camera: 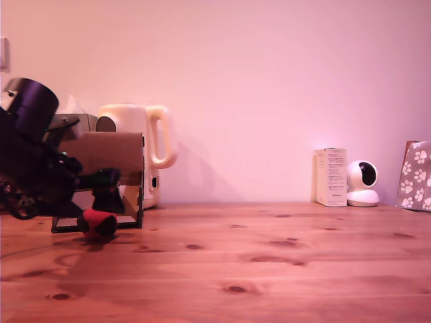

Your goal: Drop the footbag into the cardboard dice tower

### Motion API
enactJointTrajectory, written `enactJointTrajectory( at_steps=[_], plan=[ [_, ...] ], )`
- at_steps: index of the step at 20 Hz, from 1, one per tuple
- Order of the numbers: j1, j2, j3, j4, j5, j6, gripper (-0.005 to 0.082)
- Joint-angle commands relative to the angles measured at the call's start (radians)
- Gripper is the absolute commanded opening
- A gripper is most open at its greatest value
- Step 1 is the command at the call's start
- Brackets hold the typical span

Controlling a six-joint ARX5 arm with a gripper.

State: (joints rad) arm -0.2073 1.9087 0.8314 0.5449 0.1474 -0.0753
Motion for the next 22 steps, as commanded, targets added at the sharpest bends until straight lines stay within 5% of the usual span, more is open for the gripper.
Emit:
enactJointTrajectory(
  at_steps=[1, 7, 22],
  plan=[
    [0.002, 0.045, 0.002, -0.016, 0.002, 0.005, 0.0740],
    [0.002, 0.040, 0.037, -0.059, 0.002, 0.005, 0.0186],
    [0.002, -0.386, 0.048, -0.443, 0.092, -0.015, 0.0163]
  ],
)
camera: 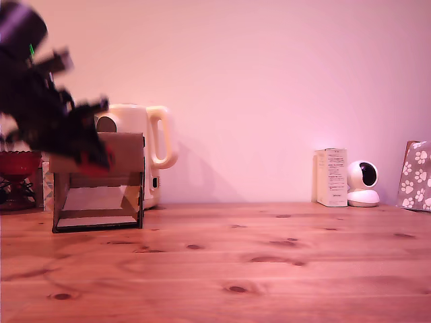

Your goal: Drop the footbag into the cardboard dice tower

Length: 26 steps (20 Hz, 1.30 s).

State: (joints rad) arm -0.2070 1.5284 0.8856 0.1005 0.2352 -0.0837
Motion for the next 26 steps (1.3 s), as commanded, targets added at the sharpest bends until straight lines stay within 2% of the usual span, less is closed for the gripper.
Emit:
enactJointTrajectory(
  at_steps=[1, 4, 8, 12, 14, 17, 19, 26],
  plan=[
    [0.001, -0.034, -0.006, 0.005, 0.003, -0.006, 0.0163],
    [0.001, -0.095, -0.006, 0.058, 0.003, -0.006, 0.0163],
    [0.001, -0.109, -0.002, 0.203, 0.003, -0.006, 0.0163],
    [0.001, -0.108, 0.028, 0.296, -0.024, 0.011, 0.0163],
    [0.002, -0.091, 0.068, 0.298, -0.045, 0.028, 0.0163],
    [0.002, -0.029, 0.150, 0.297, -0.046, 0.071, 0.0163],
    [0.002, 0.036, 0.218, 0.291, -0.046, 0.077, 0.0163],
    [0.042, 0.281, 0.530, 0.037, -0.046, 0.085, 0.0163]
  ],
)
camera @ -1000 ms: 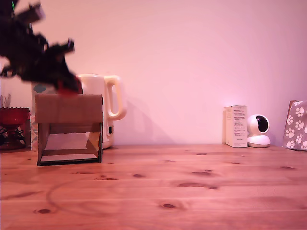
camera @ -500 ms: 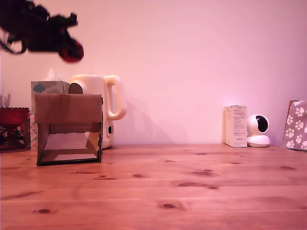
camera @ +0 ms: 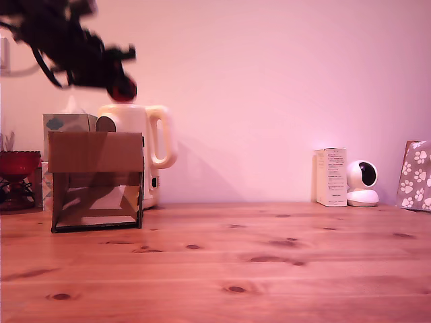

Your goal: Drop the footbag into the cardboard dice tower

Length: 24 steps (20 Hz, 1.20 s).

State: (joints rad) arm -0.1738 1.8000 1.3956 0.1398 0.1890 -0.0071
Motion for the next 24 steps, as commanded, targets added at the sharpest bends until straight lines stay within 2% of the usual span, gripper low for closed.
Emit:
enactJointTrajectory(
  at_steps=[1, 8, 9, 11, 13, 14, 18, 20, 21, 22, 23, 24],
  plan=[
    [0.015, 0.034, 0.048, -0.027, 0.000, 0.008, 0.0163],
    [0.028, 0.061, 0.080, -0.066, 0.001, 0.009, 0.0169],
    [0.028, 0.061, 0.080, -0.073, 0.005, 0.008, 0.0192],
    [0.028, 0.061, 0.081, -0.095, 0.005, 0.008, 0.0346],
    [0.028, 0.060, 0.081, -0.119, 0.005, 0.009, 0.0590],
    [0.028, 0.058, 0.081, -0.130, 0.004, 0.008, 0.0679],
    [0.028, 0.045, 0.100, -0.200, 0.005, 0.016, 0.0694],
    [0.027, 0.031, 0.121, -0.256, 0.005, 0.024, 0.0673],
    [0.027, 0.025, 0.134, -0.291, 0.007, 0.028, 0.0612],
    [0.027, 0.012, 0.140, -0.326, 0.013, 0.035, 0.0506],
    [0.027, 0.008, 0.147, -0.356, 0.014, 0.035, 0.0346],
    [0.027, -0.012, 0.148, -0.391, 0.016, 0.034, 0.0139]
  ],
)
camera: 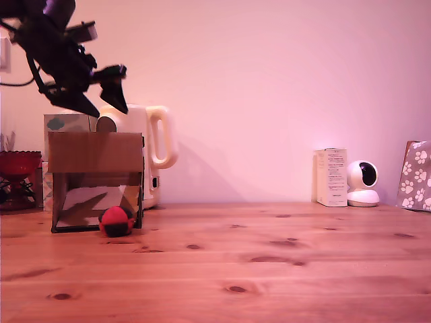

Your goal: Drop the footbag into the cardboard dice tower

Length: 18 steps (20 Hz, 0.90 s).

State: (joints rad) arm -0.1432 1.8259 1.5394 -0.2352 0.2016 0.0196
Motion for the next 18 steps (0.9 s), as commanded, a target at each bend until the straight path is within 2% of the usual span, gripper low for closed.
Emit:
enactJointTrajectory(
  at_steps=[1, 2, 6, 10, 14, 18],
  plan=[
    [-0.004, -0.048, 0.004, -0.040, 0.012, 0.008, -0.0043],
    [-0.004, -0.063, 0.004, -0.064, 0.028, 0.007, 0.0003],
    [-0.003, -0.127, 0.003, -0.178, 0.099, 0.007, -0.0021],
    [-0.004, -0.192, -0.004, -0.249, 0.114, 0.008, -0.0021],
    [-0.003, -0.280, -0.085, -0.243, 0.135, 0.007, -0.0021],
    [-0.003, -0.405, -0.263, -0.139, 0.135, -0.010, -0.0021]
  ],
)
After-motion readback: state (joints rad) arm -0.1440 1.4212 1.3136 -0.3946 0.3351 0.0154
